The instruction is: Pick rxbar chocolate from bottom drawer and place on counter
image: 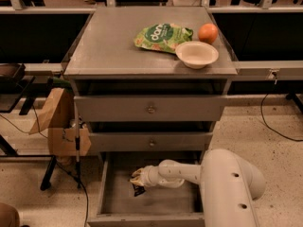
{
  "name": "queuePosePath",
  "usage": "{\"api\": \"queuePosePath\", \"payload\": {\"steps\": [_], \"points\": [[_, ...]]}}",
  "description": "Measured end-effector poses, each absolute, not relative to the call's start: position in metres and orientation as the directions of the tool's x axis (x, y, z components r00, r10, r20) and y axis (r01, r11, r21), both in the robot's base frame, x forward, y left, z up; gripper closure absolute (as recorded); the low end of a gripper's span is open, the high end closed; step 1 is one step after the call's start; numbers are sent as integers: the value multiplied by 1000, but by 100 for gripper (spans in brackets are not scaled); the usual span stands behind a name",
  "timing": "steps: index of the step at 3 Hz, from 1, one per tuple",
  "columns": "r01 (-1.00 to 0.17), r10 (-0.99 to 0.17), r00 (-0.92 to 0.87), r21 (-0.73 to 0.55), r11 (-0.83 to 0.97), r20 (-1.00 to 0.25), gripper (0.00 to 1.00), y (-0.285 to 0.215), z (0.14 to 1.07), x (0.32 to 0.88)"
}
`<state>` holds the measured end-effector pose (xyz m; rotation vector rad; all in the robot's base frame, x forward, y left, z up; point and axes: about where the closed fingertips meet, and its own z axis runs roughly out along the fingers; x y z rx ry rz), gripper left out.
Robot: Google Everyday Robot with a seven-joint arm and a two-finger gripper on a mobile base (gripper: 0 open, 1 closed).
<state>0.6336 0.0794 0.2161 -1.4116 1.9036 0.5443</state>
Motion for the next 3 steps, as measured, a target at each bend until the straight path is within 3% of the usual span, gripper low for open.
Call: {"api": "queuePosePath", "payload": {"steps": [3], "points": [[-953, -687, -122, -109, 282, -717, 100, -9, 352, 612]]}}
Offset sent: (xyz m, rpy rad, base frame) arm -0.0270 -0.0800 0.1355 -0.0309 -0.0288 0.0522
